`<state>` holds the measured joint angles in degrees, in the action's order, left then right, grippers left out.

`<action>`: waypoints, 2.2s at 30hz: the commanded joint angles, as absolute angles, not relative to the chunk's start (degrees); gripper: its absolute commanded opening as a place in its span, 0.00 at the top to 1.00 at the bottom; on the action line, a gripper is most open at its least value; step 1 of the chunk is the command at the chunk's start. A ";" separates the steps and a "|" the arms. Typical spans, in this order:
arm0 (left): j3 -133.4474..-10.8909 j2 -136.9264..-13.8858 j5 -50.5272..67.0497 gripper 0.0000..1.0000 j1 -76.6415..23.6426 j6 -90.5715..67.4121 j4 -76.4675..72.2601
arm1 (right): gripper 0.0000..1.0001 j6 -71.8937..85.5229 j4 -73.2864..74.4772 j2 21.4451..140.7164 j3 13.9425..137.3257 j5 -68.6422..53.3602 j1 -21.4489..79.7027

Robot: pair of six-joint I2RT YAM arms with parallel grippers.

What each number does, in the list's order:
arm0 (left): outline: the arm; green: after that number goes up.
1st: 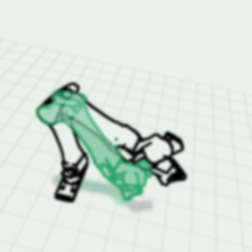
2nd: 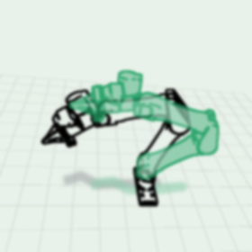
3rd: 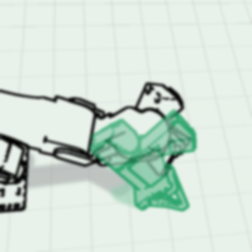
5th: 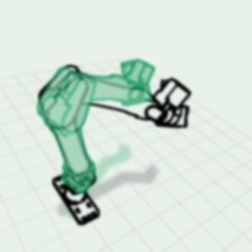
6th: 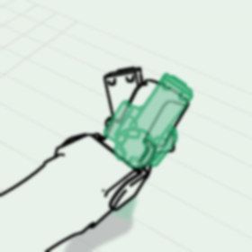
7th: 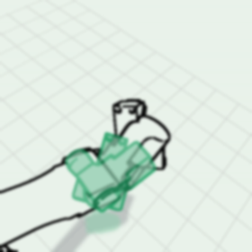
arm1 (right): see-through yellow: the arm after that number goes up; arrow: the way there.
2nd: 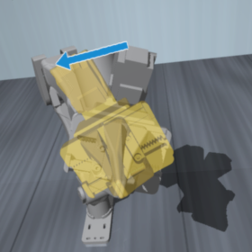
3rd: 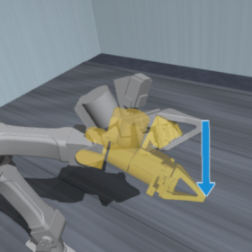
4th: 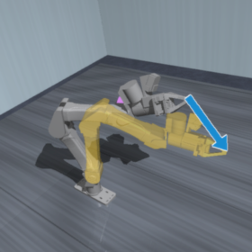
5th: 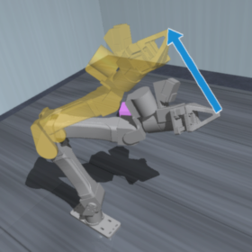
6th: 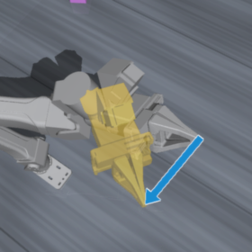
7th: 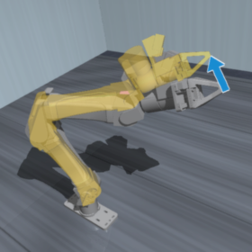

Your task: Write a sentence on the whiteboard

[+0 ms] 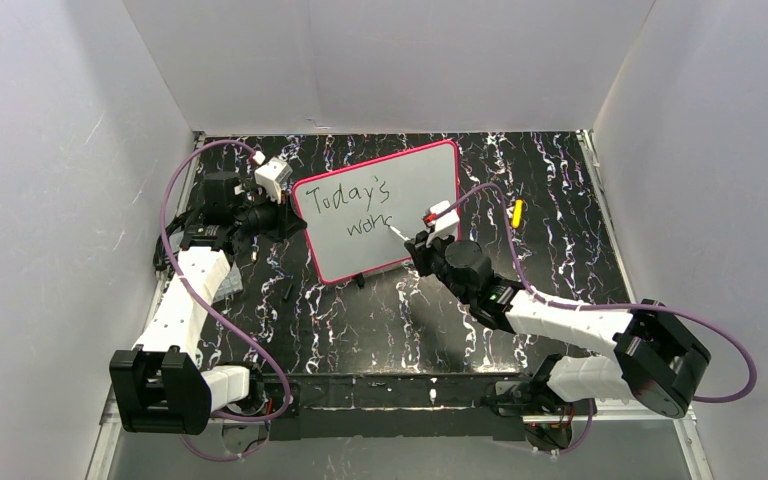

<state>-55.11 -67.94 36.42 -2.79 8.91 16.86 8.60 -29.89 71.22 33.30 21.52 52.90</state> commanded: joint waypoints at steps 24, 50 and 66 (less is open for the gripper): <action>-55.80 -68.07 36.80 1.00 -3.17 9.33 19.87 | 0.99 3.77 -35.78 68.30 38.07 27.95 52.56; -55.90 -68.31 36.89 1.00 -3.17 9.26 19.89 | 0.99 9.70 -33.18 71.13 31.96 26.05 52.63; -55.78 -68.13 36.98 1.00 -3.17 9.18 19.88 | 0.99 8.68 -32.54 65.53 32.24 26.59 52.56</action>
<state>-55.13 -67.94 36.53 -2.81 8.73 16.91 9.21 -29.91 67.18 31.07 25.85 52.88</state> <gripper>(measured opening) 0.104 0.186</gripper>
